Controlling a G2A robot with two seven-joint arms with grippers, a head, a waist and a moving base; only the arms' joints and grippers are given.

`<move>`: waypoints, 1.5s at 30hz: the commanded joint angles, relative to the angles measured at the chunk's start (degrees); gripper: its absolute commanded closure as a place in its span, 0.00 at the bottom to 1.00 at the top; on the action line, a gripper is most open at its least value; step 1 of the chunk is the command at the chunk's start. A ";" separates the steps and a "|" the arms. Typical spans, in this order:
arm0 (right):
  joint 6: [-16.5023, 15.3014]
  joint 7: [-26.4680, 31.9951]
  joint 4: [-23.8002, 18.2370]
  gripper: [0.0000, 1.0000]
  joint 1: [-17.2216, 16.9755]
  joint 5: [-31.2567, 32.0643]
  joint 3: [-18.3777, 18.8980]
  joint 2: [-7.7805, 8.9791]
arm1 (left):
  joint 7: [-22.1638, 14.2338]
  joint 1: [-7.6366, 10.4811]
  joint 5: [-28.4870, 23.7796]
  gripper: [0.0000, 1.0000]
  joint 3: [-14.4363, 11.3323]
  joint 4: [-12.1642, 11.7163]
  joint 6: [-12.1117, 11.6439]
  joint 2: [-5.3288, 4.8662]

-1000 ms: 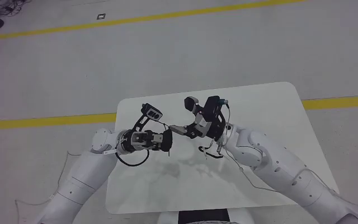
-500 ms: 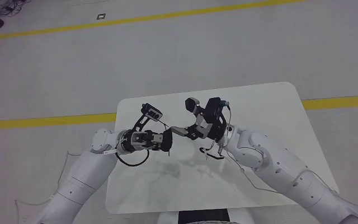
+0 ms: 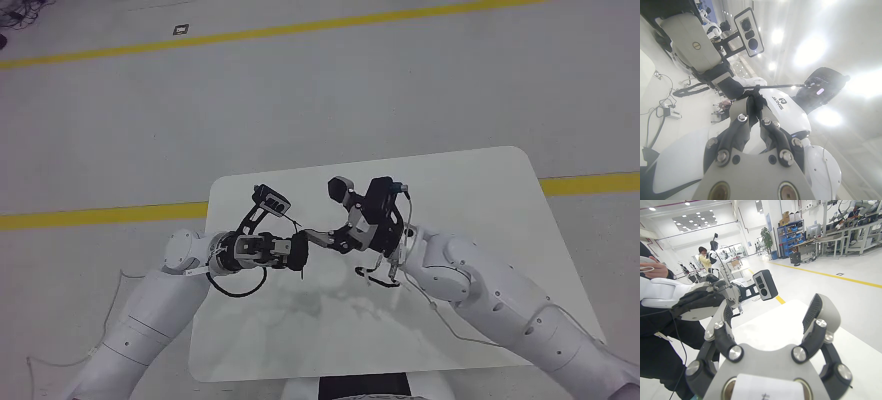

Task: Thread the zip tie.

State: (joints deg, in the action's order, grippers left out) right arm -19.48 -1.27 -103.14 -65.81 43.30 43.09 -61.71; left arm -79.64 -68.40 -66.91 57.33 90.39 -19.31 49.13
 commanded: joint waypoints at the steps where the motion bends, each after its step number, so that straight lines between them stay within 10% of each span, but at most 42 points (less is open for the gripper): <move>1: 0.00 0.05 0.10 0.00 0.18 -0.10 -0.15 -0.01 | 0.00 0.00 0.00 1.00 0.00 0.00 0.00 0.00; 29: 0.00 0.45 0.42 0.13 1.61 -0.88 -1.18 -0.29 | 0.00 0.00 0.00 1.00 0.00 0.00 0.00 0.00; 45: 0.00 0.14 0.18 0.52 1.50 -0.96 -1.24 -0.12 | 0.00 0.00 0.00 1.00 0.00 0.00 0.00 0.00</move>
State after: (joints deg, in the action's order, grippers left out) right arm -19.48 -1.09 -102.93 -64.27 42.31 41.85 -61.85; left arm -79.64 -68.40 -66.91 57.33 90.39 -19.31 49.13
